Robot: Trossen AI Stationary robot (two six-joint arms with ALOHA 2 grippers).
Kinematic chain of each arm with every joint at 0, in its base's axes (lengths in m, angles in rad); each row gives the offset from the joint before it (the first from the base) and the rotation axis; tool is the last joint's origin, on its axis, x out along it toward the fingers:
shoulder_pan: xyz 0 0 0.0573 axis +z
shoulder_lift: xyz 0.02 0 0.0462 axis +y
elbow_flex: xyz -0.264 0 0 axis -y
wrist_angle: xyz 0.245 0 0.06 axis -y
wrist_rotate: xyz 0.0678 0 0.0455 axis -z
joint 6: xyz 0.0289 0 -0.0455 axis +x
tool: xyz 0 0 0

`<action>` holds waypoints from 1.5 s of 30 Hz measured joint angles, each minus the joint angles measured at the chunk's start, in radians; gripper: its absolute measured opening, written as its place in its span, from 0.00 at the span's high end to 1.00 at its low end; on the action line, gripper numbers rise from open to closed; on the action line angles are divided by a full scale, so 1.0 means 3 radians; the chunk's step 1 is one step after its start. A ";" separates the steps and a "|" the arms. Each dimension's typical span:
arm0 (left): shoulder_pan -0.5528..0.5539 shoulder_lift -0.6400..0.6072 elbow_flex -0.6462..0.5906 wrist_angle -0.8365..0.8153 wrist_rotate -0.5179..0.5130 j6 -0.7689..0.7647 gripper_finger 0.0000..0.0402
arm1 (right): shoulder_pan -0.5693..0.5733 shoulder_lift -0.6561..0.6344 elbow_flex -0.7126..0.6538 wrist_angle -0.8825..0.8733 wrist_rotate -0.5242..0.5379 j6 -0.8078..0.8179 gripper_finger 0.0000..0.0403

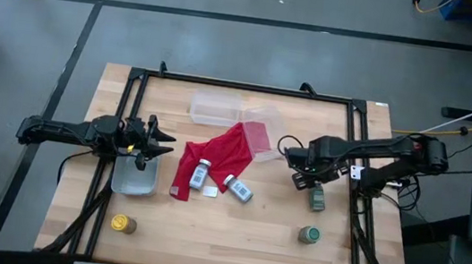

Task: Sort spices by type
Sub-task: Put the top green seasoning bottle into the right transparent bin

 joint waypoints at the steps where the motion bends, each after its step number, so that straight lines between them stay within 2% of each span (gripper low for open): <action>1: -0.0001 0.0000 0.0000 0.0000 0.0001 0.0000 0.63 | -0.0040 -0.0001 -0.0047 0.0053 0.0001 -0.0001 0.48; 11: 0.0000 0.0000 0.0000 0.0000 0.0001 0.0000 0.63 | -0.0265 -0.0009 -0.0395 0.0583 -0.0169 -0.0036 0.48; 26: -0.0001 0.0000 0.0000 0.0000 0.0001 0.0000 0.63 | -0.0257 -0.0011 -0.0490 0.0635 -0.0268 -0.0108 0.48; 45: 0.0000 -0.0001 0.0000 0.0000 0.0001 0.0001 0.63 | -0.0252 -0.0007 -0.0494 0.0677 -0.0108 -0.0203 0.48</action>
